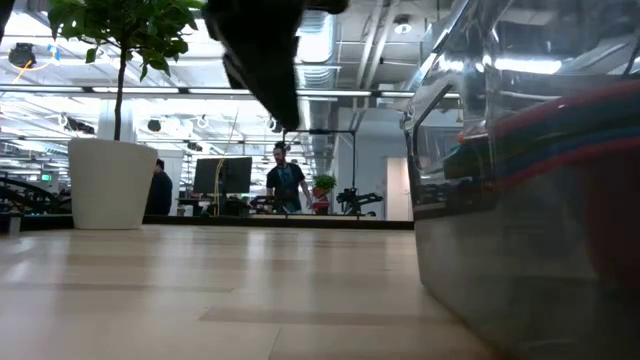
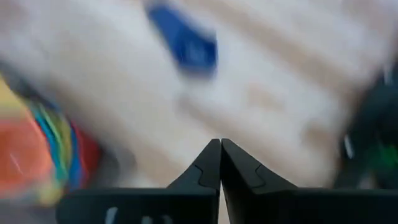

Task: Nest measuring cups in basket
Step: Stack the dark blue measuring cup on top of the orange measuring cup in the black bin

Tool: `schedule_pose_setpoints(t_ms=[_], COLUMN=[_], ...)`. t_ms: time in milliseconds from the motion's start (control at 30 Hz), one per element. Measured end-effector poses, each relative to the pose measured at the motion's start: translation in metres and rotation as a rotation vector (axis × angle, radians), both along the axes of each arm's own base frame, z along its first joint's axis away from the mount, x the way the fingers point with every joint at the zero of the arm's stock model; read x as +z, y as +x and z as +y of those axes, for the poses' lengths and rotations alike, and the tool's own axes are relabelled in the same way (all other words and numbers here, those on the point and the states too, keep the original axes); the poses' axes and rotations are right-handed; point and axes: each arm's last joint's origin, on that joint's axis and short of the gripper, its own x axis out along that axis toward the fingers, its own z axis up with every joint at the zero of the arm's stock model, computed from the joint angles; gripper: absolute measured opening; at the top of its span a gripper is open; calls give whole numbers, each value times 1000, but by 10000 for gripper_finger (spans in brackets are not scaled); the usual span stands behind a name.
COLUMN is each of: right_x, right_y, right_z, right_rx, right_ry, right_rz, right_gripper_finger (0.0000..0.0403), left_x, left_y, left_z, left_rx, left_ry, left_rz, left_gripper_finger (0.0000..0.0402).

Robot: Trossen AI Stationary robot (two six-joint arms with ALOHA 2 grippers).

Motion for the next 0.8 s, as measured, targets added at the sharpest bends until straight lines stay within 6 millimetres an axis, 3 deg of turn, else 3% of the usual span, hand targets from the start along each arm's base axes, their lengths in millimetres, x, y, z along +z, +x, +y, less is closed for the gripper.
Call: schedule_pose_setpoints(t_ms=[67, 267, 400, 567, 700, 800], right_x=[1, -18, -35, -46, -47, -43], right_y=[0, 16, 35, 61, 77, 81], right_z=[-9, -44, -65, -105, -143, -158], right_rx=[-7, -144, -214, -157, -82, -40], right_ry=[-105, -222, -161, -40, 51, 119], right_rz=[-95, -39, 24, 198, 287, 290], right_gripper_finger=[35, 29, 22, 22, 30, 32], left_x=[2, 4, 3, 3, 3, 5], left_y=[-5, -24, -34, -39, -47, -59], left_z=[3, 14, 19, 20, 21, 21], left_rx=[8, 83, 147, 163, 163, 181], left_ry=[67, 178, 238, 274, 319, 392], left_rz=[20, 165, 247, 286, 350, 422], left_gripper_finger=[11, 11, 11, 11, 11, 11])
